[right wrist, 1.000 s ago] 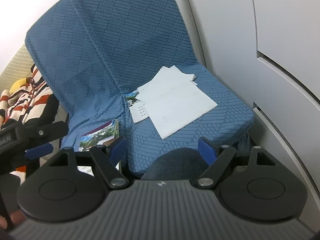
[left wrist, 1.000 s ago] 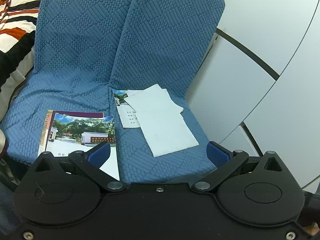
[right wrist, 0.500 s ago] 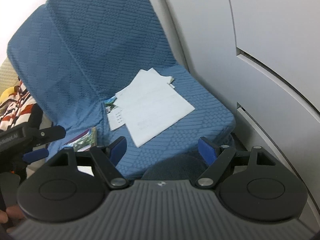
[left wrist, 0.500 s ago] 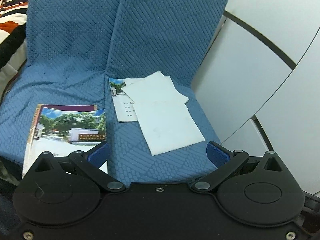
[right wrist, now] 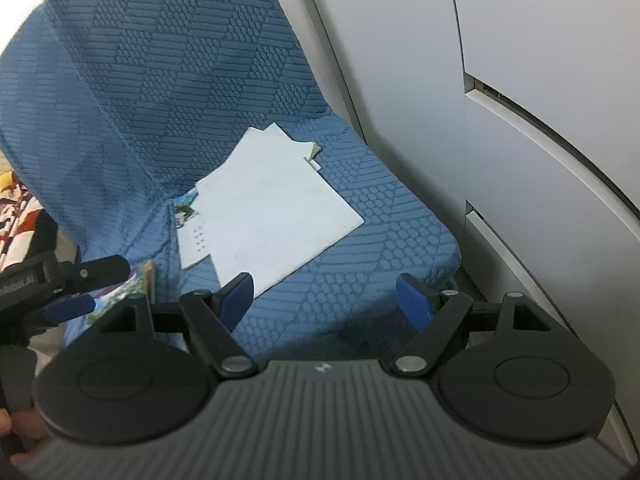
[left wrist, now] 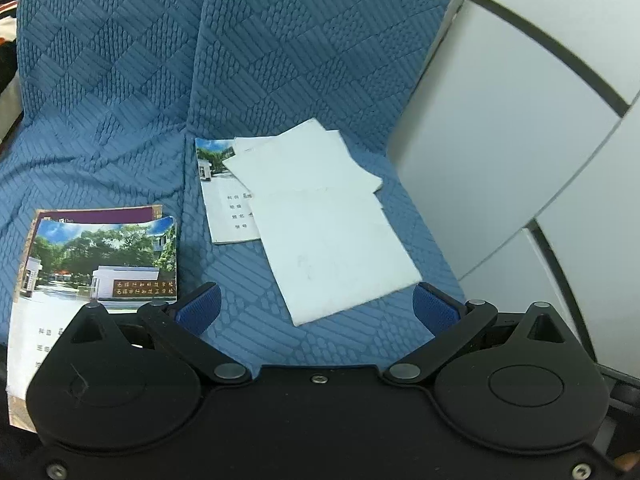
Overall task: Organize objects
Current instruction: 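Move both tools toward the loose white paper sheets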
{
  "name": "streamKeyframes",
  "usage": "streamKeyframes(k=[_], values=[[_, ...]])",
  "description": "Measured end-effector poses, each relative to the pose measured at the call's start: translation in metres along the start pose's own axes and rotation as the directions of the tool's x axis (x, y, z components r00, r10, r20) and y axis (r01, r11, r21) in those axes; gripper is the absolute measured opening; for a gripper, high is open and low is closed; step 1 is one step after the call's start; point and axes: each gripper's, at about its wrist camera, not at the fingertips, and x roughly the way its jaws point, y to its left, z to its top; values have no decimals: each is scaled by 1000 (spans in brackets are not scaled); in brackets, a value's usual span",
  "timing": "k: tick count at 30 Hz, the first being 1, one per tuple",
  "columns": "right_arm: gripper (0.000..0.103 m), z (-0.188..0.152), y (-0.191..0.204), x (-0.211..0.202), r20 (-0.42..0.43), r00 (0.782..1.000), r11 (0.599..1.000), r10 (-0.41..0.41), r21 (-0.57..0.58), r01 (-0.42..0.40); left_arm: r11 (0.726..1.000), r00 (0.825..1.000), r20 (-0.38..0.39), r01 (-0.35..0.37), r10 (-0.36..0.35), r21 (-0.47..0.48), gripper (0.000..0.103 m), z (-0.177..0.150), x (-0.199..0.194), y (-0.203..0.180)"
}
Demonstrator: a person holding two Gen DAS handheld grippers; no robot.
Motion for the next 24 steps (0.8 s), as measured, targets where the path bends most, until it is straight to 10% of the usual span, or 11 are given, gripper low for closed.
streamKeyframes(k=[11, 24], values=[[80, 18, -16, 55, -38, 999, 1000, 3, 0, -3, 1000, 998, -66, -9, 8, -21, 101, 4, 63, 11], [79, 45, -31, 129, -94, 995, 999, 29, -31, -32, 995, 986, -161, 35, -50, -96, 71, 3, 130, 20]])
